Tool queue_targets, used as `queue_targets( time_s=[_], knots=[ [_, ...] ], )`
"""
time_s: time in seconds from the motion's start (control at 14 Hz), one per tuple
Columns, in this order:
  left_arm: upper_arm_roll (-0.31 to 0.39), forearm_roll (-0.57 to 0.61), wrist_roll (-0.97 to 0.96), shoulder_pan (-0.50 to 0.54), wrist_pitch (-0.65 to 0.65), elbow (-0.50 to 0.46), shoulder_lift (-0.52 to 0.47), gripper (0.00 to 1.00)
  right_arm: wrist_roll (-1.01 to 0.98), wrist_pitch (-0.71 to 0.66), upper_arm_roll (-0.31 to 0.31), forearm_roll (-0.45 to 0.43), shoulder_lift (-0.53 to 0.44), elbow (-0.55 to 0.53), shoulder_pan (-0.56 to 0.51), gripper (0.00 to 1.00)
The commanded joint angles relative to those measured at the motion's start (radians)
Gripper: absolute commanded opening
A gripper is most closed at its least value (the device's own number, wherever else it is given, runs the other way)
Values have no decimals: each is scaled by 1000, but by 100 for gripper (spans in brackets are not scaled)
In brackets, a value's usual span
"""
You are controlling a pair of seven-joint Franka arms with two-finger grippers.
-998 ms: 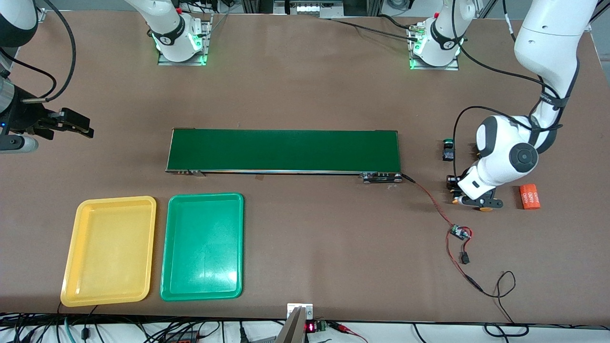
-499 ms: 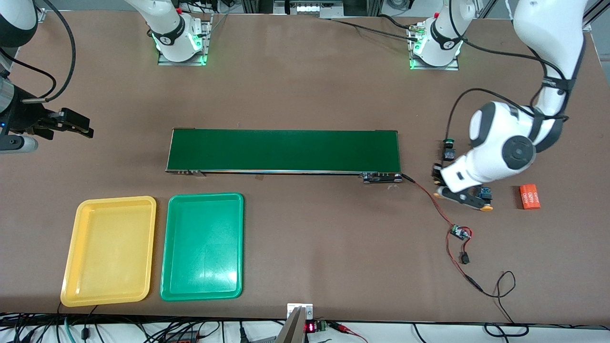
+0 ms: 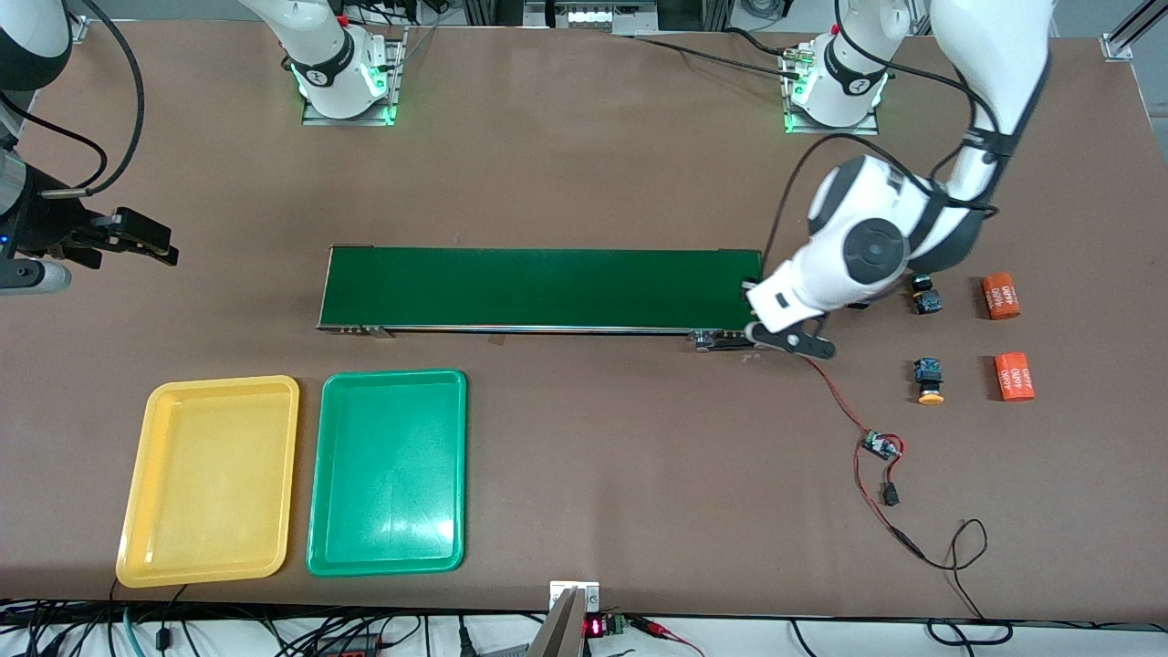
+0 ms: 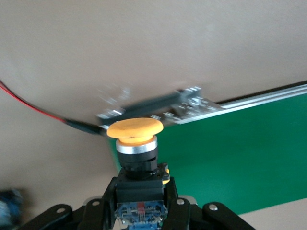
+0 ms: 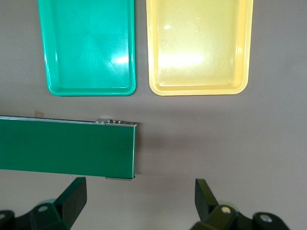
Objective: Sort buttons by color to trays
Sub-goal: 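Carry the button to the conveyor belt and open the left gripper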
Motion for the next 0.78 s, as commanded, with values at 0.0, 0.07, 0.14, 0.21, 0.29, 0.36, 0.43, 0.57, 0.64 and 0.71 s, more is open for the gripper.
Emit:
queue_targets(
  time_s=[0.0, 0.07, 0.14, 0.21, 0.29, 0.36, 0.43, 0.57, 0.64, 0.71],
  knots=[
    [-44, 10, -175, -32, 39, -54, -7, 25, -1, 34, 10, -13, -23, -27, -8, 100],
    [-42, 10, -205, -55, 68, -71, -5, 25, -1, 42, 10, -13, -23, -27, -8, 100],
    [-42, 11, -236, -60, 111, -100, 2, 25, -1, 57, 10, -14, -23, -27, -8, 100],
    [-44, 11, -254, -62, 158, -128, 3, 26, -1, 65, 10, -19, -23, -27, -8, 100],
    [-44, 11, -263, -66, 188, -145, 3, 27, -1, 59, 10, -31, -23, -27, -10, 100],
    [-44, 11, -276, -71, 190, -145, 4, 40, 1, 53, 10, -31, -23, -28, -11, 100],
    [-42, 11, -280, -71, 190, -145, 4, 69, 4, 36, 10, -31, -24, -28, -13, 100],
    [-42, 11, -280, -69, 190, -134, -2, 94, 7, 19, 10, -31, -26, -28, -13, 100],
    [-42, 11, -282, -63, 183, -122, -14, 100, 8, 27, 10, -37, -24, -27, -11, 100],
    [-42, 11, -277, -56, 161, -107, -30, 100, 10, 36, 11, -48, -20, -24, -8, 100]
  ],
)
